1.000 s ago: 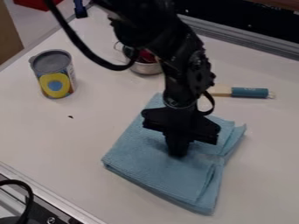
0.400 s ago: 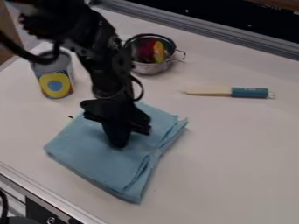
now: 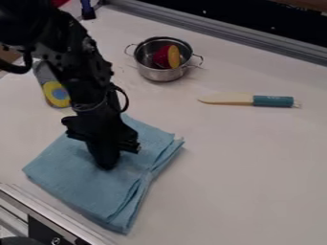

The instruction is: Move the blue cloth to the lower center of the table on the right side of a can

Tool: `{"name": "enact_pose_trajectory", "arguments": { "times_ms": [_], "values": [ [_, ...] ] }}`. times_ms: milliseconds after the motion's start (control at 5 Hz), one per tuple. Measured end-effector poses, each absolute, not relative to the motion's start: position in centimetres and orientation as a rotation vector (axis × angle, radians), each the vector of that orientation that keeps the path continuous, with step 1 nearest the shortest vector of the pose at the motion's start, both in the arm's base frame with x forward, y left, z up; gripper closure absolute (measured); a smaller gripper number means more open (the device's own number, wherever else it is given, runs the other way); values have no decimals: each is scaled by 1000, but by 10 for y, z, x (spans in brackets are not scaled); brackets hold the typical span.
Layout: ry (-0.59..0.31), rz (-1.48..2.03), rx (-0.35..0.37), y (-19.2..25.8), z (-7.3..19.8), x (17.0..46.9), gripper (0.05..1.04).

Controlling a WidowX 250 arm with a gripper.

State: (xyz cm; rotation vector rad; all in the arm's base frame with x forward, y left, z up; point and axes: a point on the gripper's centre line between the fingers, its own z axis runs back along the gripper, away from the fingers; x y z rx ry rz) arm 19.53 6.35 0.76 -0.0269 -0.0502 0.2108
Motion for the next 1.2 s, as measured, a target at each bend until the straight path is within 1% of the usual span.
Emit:
{"name": "enact_pose_trajectory", "arguments": {
  "times_ms": [200,400,600,800,1000,1200],
  "values": [
    [-31,224,-37,67,10,196,1031],
    [-39,245,-38,68,11,200,1020],
    [-22,264,-48,66,16,202,887],
    [-48,274,-93,63,40,211,659],
    [-47,281,-110,62,60,220,366],
    [-65,234,-65,52,69,224,113]
  ]
}}
